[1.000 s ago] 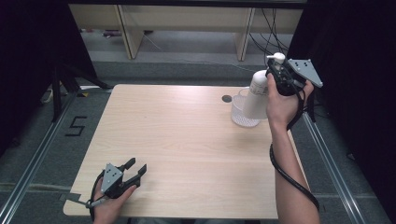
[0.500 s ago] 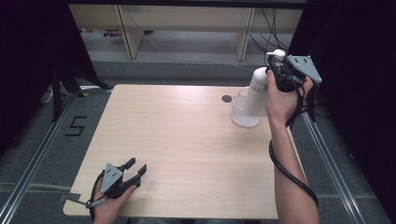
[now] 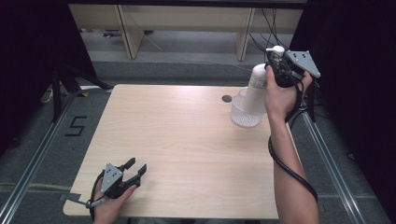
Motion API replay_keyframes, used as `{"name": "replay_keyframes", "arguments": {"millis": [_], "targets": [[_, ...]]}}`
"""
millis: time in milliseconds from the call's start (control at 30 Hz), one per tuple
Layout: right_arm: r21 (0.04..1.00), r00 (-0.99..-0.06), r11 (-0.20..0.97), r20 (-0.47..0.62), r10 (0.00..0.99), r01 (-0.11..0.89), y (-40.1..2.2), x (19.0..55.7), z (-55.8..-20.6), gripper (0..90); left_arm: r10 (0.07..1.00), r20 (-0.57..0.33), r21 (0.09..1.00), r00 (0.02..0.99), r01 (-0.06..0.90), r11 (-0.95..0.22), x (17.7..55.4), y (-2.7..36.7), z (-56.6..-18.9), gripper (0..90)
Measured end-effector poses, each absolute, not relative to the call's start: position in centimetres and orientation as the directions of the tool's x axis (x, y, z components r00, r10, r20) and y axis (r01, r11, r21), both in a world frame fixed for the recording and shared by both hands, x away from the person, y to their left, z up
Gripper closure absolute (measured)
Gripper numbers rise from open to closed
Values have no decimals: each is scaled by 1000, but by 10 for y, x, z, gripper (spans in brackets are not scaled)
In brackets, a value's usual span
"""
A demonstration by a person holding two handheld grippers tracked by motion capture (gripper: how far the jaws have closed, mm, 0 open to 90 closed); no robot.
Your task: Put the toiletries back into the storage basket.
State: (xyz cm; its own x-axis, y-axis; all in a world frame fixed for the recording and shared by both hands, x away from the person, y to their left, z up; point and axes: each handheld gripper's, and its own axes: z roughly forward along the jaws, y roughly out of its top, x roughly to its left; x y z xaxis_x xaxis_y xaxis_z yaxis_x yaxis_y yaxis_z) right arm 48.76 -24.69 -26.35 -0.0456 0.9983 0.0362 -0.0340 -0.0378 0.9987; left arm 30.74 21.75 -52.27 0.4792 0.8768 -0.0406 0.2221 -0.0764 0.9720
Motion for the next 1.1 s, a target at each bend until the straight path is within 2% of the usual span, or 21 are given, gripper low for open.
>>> {"name": "replay_keyframes", "arguments": {"millis": [1100], "targets": [[999, -38, -37, 37, 999, 2, -243, 512, -258, 601, 877, -44, 973, 478, 220, -71, 307, 218, -523, 460]]}}
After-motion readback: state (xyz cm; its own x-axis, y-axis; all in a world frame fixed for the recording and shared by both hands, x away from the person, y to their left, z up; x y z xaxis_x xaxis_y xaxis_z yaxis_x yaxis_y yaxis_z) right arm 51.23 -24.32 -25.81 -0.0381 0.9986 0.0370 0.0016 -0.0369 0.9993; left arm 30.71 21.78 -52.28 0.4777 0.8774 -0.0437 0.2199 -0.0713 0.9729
